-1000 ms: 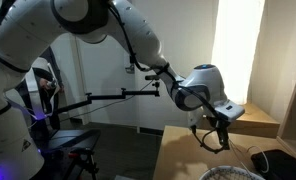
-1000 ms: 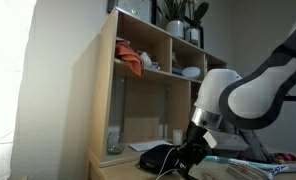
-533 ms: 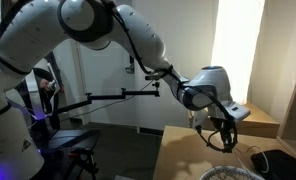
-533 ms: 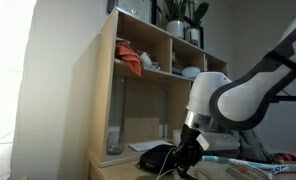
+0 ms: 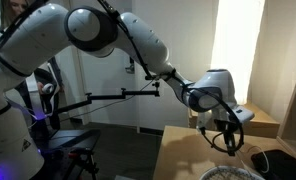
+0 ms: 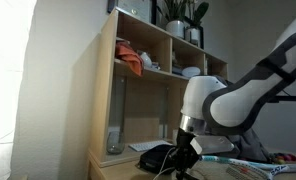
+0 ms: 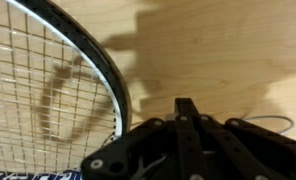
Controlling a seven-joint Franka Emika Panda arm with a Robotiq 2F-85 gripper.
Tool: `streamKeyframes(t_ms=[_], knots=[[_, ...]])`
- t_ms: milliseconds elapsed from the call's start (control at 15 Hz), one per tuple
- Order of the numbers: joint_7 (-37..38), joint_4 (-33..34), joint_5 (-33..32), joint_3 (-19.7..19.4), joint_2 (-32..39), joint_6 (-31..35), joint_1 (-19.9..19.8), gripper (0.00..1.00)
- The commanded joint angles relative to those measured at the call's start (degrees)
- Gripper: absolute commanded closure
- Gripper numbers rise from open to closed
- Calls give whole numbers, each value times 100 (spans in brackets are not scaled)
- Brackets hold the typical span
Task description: Move the tennis rack slightly to the right. Pick up the orange towel from the top compartment and put it on the table.
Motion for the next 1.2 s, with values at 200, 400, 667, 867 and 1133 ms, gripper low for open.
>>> streamKeyframes(t_ms=[200, 400, 667, 867, 1133], knots=[[326, 1082, -105, -21, 565, -760, -309, 100], [344, 1421, -123, -23, 756, -952, -428, 100], [438, 1676, -188, -104, 940, -995, -459, 100], [742, 1817, -227, -226, 1042, -990, -483, 100], [1153, 2107, -303, -323, 1212, -1216, -615, 100]])
